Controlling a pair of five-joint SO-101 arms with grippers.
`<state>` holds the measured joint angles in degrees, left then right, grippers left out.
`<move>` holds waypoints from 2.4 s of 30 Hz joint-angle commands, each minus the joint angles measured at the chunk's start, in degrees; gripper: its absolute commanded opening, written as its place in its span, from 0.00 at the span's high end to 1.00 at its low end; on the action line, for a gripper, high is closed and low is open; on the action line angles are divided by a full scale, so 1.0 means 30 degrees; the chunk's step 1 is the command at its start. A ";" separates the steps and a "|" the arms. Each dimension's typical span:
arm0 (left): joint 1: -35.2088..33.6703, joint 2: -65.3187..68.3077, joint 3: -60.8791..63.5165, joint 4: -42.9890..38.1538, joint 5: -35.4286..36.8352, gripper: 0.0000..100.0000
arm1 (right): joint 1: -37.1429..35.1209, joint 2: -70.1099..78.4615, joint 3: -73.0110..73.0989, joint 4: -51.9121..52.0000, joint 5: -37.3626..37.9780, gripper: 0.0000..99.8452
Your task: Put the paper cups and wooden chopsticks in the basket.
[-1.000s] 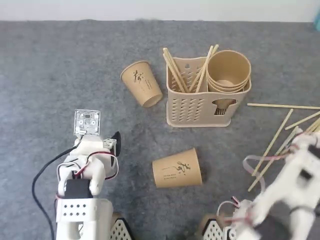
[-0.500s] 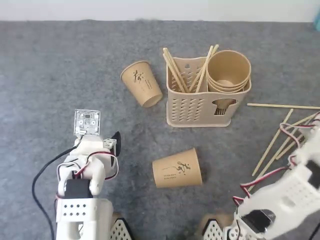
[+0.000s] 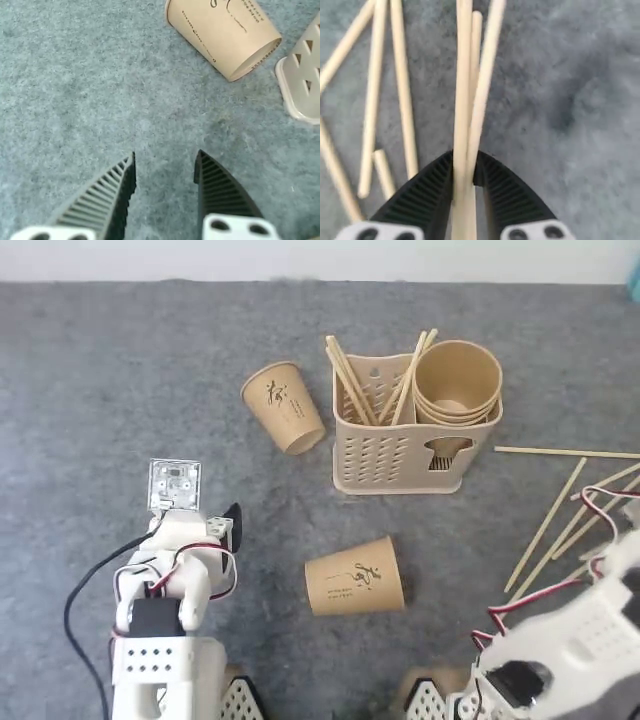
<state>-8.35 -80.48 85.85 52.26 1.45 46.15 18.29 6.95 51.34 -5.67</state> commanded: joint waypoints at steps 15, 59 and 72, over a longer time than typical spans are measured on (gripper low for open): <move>0.0147 -0.0147 -0.0747 -0.0293 0.0147 0.81 | -0.0747 -1.4520 -0.0352 0.5319 0.0205 0.99; 0.0117 -0.0293 -0.0601 -0.0322 0.0117 0.82 | -1.7245 -1.6073 -0.0322 -0.9480 0.0234 0.99; 0.0117 -0.0293 -0.0571 -0.0615 0.0117 0.82 | -1.9179 -1.3700 -0.0322 -1.1443 -0.0967 0.99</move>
<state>-8.35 -80.48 85.85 52.26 1.45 -10.37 -22.86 6.95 18.46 -7.78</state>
